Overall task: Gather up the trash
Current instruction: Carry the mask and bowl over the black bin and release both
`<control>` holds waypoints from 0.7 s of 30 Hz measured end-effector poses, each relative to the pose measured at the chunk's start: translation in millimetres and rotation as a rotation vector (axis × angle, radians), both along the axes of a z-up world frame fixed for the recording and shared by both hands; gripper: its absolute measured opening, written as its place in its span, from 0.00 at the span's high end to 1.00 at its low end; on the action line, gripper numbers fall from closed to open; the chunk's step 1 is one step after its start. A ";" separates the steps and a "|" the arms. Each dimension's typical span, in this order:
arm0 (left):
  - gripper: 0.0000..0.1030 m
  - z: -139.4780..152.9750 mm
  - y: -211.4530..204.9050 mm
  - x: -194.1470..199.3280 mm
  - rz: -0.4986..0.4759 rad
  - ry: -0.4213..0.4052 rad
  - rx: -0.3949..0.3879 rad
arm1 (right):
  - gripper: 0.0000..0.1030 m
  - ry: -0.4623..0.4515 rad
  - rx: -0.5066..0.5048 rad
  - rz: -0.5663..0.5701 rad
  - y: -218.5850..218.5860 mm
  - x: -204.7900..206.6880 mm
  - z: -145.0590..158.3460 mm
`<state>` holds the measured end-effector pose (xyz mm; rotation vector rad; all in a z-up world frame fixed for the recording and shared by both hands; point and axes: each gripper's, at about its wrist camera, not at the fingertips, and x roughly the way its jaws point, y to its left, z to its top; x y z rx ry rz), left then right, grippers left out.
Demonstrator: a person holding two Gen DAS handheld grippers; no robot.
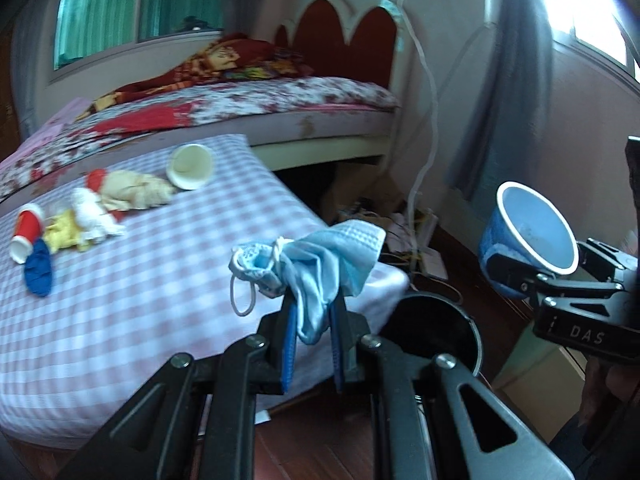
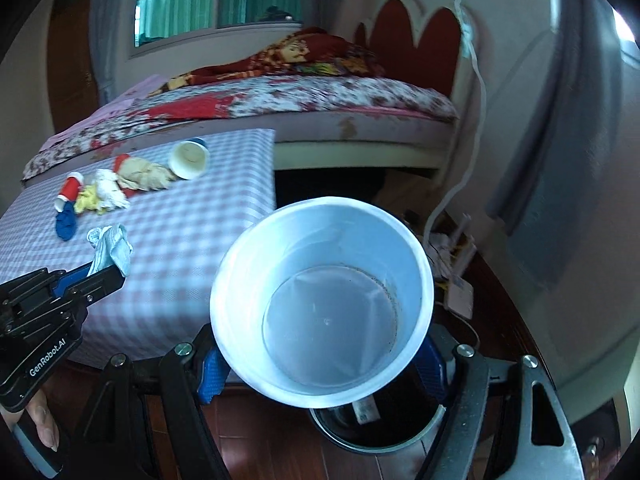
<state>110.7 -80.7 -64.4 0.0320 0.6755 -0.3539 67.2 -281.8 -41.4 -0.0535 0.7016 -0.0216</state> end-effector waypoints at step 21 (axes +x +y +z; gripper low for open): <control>0.85 -54.6 -124.1 0.2 -0.238 0.166 0.040 | 0.25 0.158 0.025 -0.099 -114.7 -27.3 -63.8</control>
